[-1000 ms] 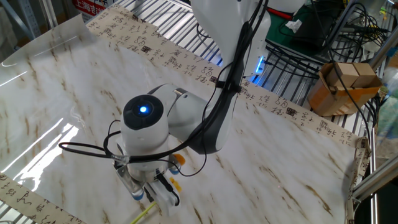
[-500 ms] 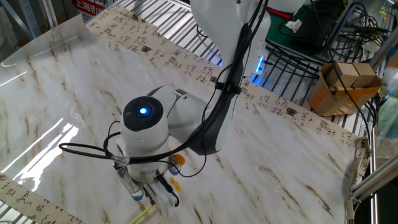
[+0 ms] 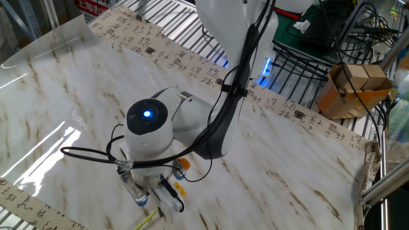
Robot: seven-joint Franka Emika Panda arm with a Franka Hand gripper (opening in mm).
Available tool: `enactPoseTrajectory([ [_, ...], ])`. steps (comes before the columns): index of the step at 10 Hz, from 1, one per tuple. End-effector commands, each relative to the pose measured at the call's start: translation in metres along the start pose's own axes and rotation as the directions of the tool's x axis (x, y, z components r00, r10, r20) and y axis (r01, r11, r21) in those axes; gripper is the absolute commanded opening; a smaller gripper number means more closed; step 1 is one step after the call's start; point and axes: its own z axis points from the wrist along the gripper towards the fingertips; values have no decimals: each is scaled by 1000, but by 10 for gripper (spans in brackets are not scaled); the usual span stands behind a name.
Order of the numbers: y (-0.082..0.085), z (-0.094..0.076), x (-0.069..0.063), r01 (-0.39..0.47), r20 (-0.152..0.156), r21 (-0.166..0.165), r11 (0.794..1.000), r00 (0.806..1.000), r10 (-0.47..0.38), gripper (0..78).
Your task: Clean the tabletop with a sponge
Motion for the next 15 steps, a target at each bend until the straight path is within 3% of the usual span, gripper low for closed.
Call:
enactPoseTrajectory([
  [1, 1, -1, -1, -2, 3, -1, 1000, 1000, 2, 774],
  [4, 1, -1, -1, -2, 3, -1, 1000, 1000, 2, 774],
  [5, 1, -1, -1, -68, -36, 4, 998, 997, 68, 774],
  [7, 1, -1, -1, -78, -76, 31, 996, 994, 80, 774],
  [8, 1, -1, -1, -83, -95, 30, 996, 992, 85, 774],
  [10, 1, -1, -1, -86, -98, 17, 996, 991, 88, 774],
  [13, 4, 4, -3, -93, -88, 24, 995, 992, 95, 774],
  [15, 16, 23, -8, -83, -59, 54, 995, 995, 86, 774],
])
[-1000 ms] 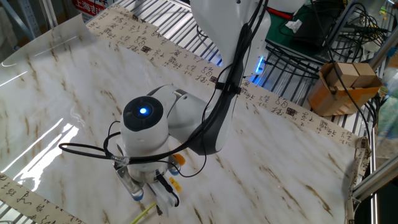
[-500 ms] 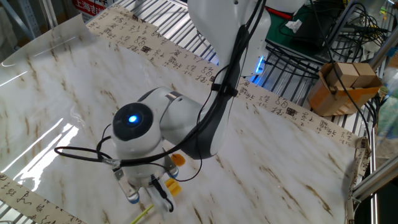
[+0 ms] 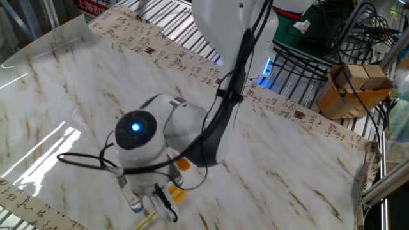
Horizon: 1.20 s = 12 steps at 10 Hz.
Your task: Clean the tabletop with a sponge
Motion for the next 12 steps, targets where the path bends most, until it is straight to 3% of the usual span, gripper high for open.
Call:
enactPoseTrajectory([
  [1, 12, 18, -9, 28, 33, 44, 999, 999, -29, 774],
  [4, 8, 21, -17, 73, 26, 41, 997, 997, -74, 774],
  [11, 8, 22, -14, 89, 25, 41, 995, 996, -90, 774],
  [12, 8, 22, -14, 89, 25, 41, 995, 996, -90, 11],
])
